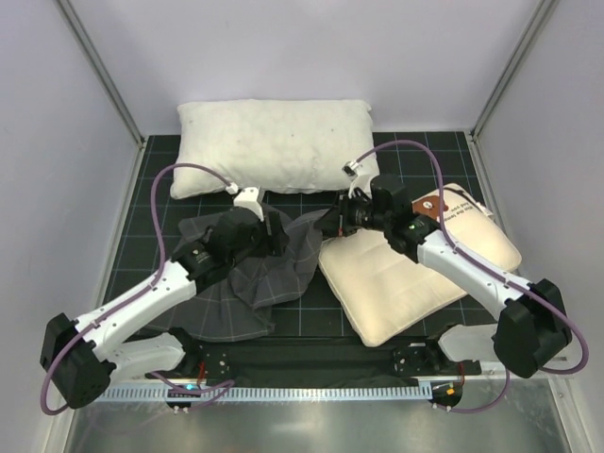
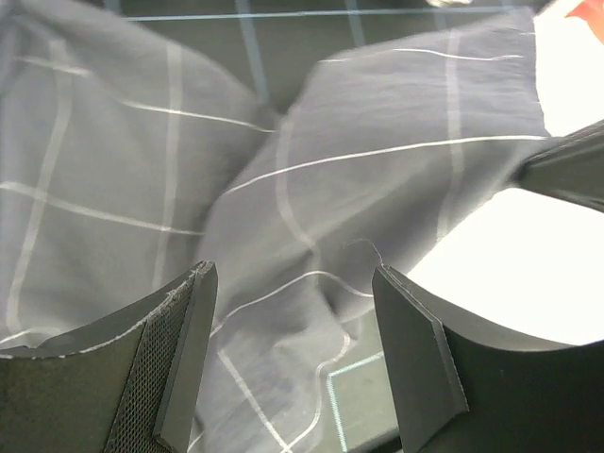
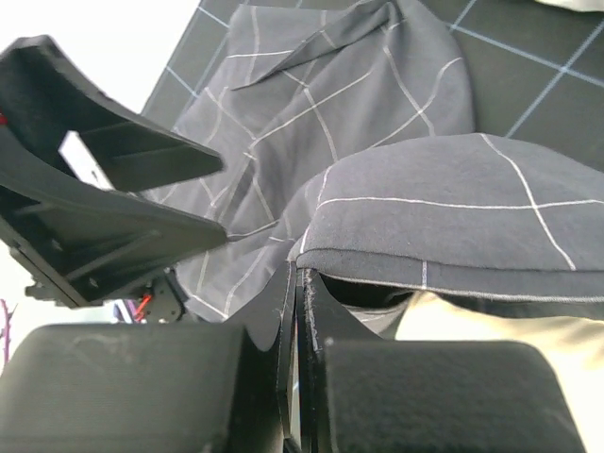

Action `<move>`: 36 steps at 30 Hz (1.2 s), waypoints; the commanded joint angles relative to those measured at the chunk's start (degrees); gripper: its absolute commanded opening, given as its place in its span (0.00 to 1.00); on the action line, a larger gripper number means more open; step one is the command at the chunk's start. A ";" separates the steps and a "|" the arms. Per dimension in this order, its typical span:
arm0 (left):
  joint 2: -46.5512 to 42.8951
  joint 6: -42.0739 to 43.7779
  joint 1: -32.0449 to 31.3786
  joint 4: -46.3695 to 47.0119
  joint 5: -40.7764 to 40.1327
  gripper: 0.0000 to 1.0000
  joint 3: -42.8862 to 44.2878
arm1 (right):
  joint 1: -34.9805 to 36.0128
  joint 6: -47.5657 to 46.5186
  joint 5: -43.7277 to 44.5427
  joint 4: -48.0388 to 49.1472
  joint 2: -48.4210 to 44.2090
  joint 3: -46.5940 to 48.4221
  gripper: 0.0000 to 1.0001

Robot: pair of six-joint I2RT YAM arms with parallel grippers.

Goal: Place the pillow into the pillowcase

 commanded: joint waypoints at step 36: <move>3.05 2.63 -7.10 4.64 16.36 0.00 8.85 | 1.37 6.63 8.04 -0.55 -8.83 -1.33 0.17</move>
